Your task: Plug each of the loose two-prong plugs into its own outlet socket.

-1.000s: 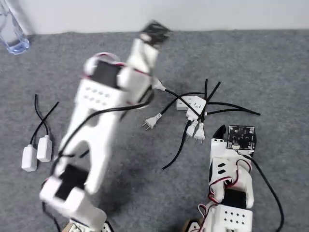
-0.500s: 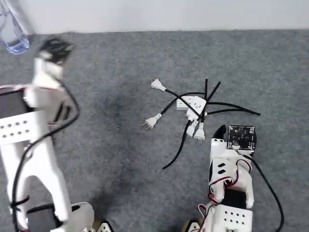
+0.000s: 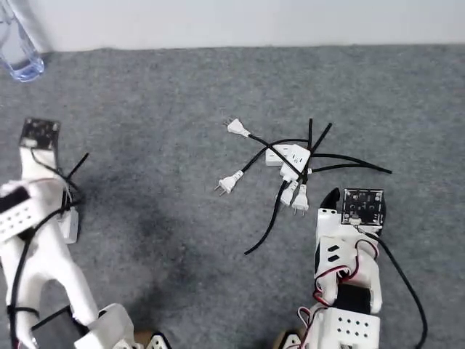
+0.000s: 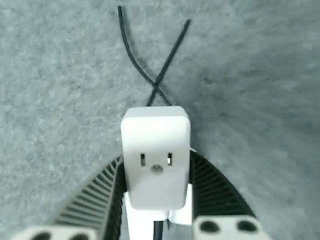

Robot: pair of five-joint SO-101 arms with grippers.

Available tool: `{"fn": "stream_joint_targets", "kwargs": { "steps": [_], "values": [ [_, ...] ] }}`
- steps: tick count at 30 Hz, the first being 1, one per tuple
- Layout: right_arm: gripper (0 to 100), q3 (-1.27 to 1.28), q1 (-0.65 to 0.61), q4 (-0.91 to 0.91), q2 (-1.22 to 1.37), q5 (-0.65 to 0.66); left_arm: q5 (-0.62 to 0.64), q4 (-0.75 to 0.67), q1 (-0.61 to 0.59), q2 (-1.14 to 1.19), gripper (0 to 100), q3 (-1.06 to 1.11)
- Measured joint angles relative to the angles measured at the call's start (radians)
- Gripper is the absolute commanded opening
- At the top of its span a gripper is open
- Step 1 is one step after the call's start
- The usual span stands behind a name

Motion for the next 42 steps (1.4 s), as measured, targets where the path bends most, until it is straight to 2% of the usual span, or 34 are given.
{"fn": "stream_joint_targets", "kwargs": {
  "steps": [3, 6, 9, 12, 16, 20, 30, 32, 35, 39, 40, 42],
  "values": [
    [27.7, 0.0, 0.0, 0.0, 0.0, 0.0, 0.0, -0.175, -0.023, 0.0, 1, 0.106],
    [27.7, 0.0, -0.017, 0.0, 0.006, 0.005, 0.0, -0.269, -0.023, 0.0, 1, 0.155],
    [27.7, 0.0, -0.026, 0.0, 0.006, 0.037, 0.0, -0.288, -0.023, 0.0, 1, 0.166],
    [27.7, 0.0, -0.026, 0.0, 0.006, 0.043, 0.0, -0.292, -0.023, -0.003, 6, 0.166],
    [27.7, 0.0, -0.026, 0.0, 0.006, 0.048, 0.006, -0.292, -0.026, -0.006, 23, 0.166],
    [27.7, 0.0, -0.026, 0.0, 0.006, 0.048, 0.011, -0.292, -0.087, -0.006, 37, 0.166],
    [27.7, 0.0, -0.026, 0.0, 0.006, 0.048, 0.014, -0.293, -0.127, -0.009, 38, 0.153],
    [27.7, 0.0, -0.026, 0.0, 0.006, 0.048, 0.021, -0.244, -0.12, -0.034, 38, 0.106],
    [27.7, 0.0, -0.026, 0.0, 0.006, 0.048, 0.086, -0.021, -0.043, -0.12, 38, -0.015],
    [27.7, 0.0, -0.026, 0.0, 0.006, 0.048, 0.216, 0.361, 0.178, -0.308, 38, -0.141],
    [27.7, 0.0, -0.026, 0.002, 0.006, 0.048, 0.242, 0.425, 0.236, -0.356, 38, -0.143],
    [27.9, 0.0, -0.026, 0.021, 0.006, 0.048, 0.295, 0.459, 0.316, -0.454, 38, -0.104]
  ]
}}
